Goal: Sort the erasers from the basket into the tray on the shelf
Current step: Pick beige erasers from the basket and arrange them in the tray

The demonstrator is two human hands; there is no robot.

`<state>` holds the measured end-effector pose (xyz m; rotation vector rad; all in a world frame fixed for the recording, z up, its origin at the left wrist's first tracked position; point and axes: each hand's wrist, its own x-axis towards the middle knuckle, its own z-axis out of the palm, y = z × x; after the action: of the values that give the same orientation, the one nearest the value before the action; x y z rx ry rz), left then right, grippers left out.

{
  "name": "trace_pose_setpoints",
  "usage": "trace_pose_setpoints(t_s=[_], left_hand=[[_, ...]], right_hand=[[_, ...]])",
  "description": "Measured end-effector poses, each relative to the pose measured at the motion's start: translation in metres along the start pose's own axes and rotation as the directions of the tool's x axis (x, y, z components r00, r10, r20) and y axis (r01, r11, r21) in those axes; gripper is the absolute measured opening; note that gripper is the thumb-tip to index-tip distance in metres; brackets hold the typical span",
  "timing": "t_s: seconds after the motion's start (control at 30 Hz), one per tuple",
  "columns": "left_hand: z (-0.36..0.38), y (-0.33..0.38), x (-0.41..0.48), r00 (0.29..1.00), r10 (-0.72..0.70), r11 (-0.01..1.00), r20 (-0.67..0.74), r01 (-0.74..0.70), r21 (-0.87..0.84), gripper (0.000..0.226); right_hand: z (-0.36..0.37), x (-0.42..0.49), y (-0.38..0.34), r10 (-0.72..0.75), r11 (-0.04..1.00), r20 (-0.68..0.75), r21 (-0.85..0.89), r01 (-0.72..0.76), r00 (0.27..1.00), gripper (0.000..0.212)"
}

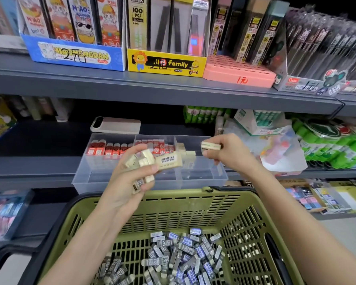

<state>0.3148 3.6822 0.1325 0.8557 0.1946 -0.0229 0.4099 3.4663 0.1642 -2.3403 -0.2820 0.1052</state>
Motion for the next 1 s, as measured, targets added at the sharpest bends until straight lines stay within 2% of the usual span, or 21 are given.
trace_pose_setpoints(t_s=[0.1,0.17,0.23,0.3,0.33,0.43,0.5,0.57,0.63,0.73,0.8,0.87,0.93,0.97,1.0], left_hand=[[0.003,0.004,0.006,0.999,0.035,0.999,-0.001,-0.035,-0.017,0.047],[0.005,0.006,0.009,0.999,0.046,0.999,0.003,-0.046,-0.001,0.049],[0.007,0.007,0.012,0.999,0.05,0.999,0.001,-0.05,0.003,0.052],[0.008,0.008,0.015,0.999,0.048,0.999,0.0,-0.048,-0.011,0.052],[0.008,0.008,0.016,0.999,0.044,0.999,-0.002,-0.044,-0.02,0.051],[0.007,0.008,0.019,1.0,0.025,0.999,-0.015,-0.026,-0.037,0.05],[0.005,0.008,0.021,1.0,0.022,0.999,-0.02,-0.023,-0.038,0.05],[0.003,0.008,0.022,1.0,0.023,0.999,-0.02,-0.023,-0.033,0.05],[0.002,0.007,0.023,0.999,0.029,0.999,-0.017,-0.029,-0.026,0.051],[0.0,0.006,0.023,0.999,0.037,0.999,-0.018,-0.037,-0.007,0.053],[0.0,0.005,0.023,0.999,0.038,0.999,-0.021,-0.038,0.004,0.053],[0.001,0.004,0.023,0.999,0.035,0.999,-0.025,-0.035,0.012,0.052],[0.001,0.002,0.023,0.999,0.033,0.999,-0.029,-0.033,0.015,0.052],[0.001,0.002,0.023,0.999,0.033,0.999,-0.031,-0.032,0.017,0.052],[0.002,0.001,0.023,0.999,0.034,0.999,-0.031,-0.034,0.022,0.052]], right_hand=[[0.013,0.022,0.004,0.002,0.993,-0.051,-0.114,-0.008,0.999,0.031],[0.02,0.037,0.006,0.003,0.95,-0.113,-0.311,-0.038,0.994,0.038],[0.025,0.05,0.008,-0.071,0.869,-0.157,-0.494,-0.016,0.985,0.031],[0.03,0.058,0.009,-0.119,0.804,-0.123,-0.594,0.023,0.985,0.017],[0.033,0.061,0.01,-0.129,0.784,-0.094,-0.619,0.044,0.987,0.017],[0.042,0.066,0.015,-0.106,0.786,0.026,-0.61,0.1,0.994,0.028],[0.046,0.067,0.017,-0.054,0.828,0.088,-0.552,0.094,0.995,0.034],[0.047,0.065,0.02,0.015,0.913,0.112,-0.407,0.032,0.994,0.038],[0.047,0.063,0.021,0.041,0.952,0.129,-0.307,0.0,0.991,0.041],[0.043,0.061,0.023,0.053,0.974,0.145,-0.228,-0.019,0.988,0.042],[0.041,0.06,0.022,0.067,0.966,0.17,-0.258,-0.021,0.983,0.046],[0.041,0.056,0.02,0.036,0.937,0.138,-0.35,0.015,0.99,0.048],[0.04,0.045,0.011,-0.073,0.916,-0.008,-0.397,0.064,0.997,0.038],[0.04,0.036,0.005,-0.126,0.933,-0.092,-0.349,0.086,0.988,0.03],[0.039,0.024,-0.002,-0.146,0.967,-0.139,-0.23,0.112,0.979,0.028]])
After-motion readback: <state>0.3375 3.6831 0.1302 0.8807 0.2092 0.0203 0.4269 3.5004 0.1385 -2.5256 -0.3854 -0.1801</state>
